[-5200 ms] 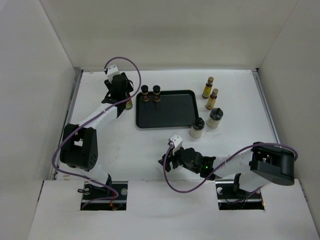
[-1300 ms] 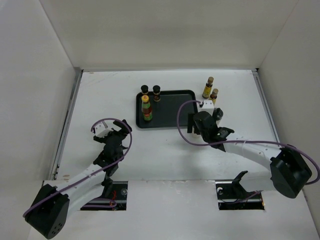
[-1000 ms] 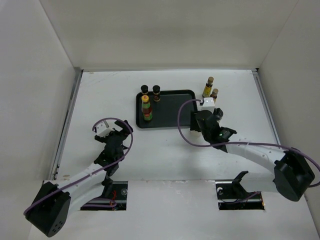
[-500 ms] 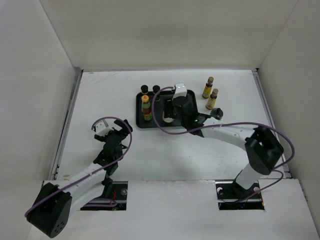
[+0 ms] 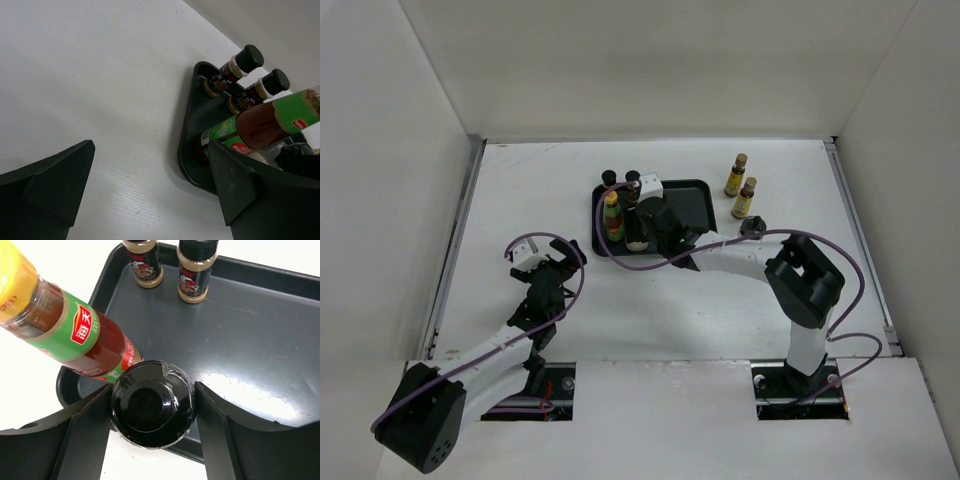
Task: Organize the condiment bottles
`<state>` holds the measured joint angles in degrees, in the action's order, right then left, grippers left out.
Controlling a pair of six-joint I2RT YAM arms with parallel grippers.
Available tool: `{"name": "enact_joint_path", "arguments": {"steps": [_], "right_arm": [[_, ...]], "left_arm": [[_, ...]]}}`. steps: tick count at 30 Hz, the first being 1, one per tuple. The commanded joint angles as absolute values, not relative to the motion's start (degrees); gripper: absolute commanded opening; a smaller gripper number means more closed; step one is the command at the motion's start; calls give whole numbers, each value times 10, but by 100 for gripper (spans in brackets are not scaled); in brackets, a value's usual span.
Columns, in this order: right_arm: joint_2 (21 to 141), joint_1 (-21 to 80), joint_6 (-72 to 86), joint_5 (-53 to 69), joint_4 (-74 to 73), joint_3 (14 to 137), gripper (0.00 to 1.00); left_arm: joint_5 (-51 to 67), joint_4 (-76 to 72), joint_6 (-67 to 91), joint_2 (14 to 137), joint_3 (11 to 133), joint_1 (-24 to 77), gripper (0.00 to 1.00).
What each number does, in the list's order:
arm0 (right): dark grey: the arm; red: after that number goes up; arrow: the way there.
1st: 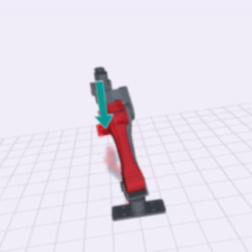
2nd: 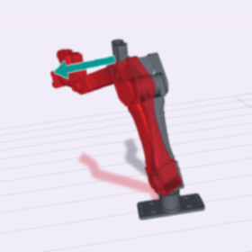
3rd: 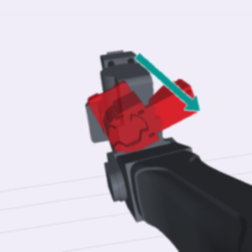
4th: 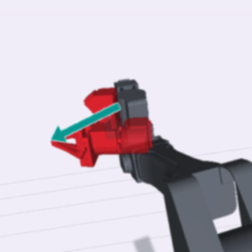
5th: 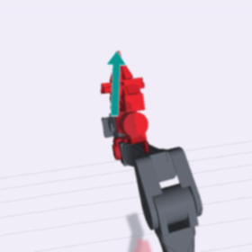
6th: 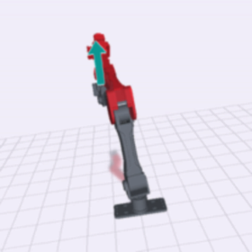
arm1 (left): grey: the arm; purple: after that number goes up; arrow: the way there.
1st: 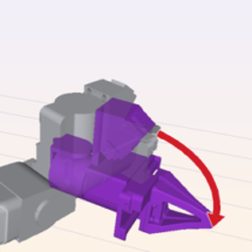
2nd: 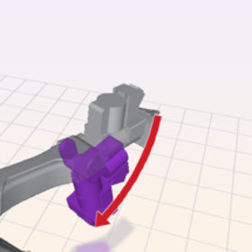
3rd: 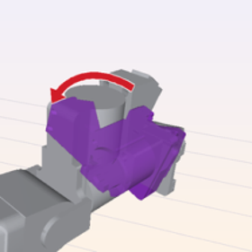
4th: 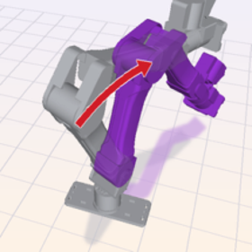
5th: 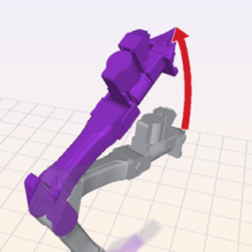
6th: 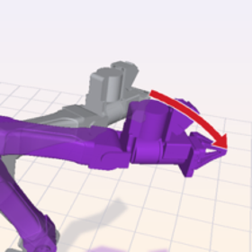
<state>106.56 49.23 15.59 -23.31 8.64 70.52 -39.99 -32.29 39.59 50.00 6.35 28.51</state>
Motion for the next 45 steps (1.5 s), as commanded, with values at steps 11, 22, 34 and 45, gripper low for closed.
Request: {"name": "enact_joint_path", "arguments": {"steps": [11,22,34,45], "right_arm": [[991,501,142,-262,142,679,88],[673,427,160,-403,41,475,95],[663,260,214,-345,4,430,100],[786,216,240,-317,48,435,100]], "left_arm": [[-381,-351,409,501,69,276,100],[-374,-350,413,502,67,275,100],[-358,-354,421,531,76,276,100],[-347,-358,424,526,71,270,100]]}}
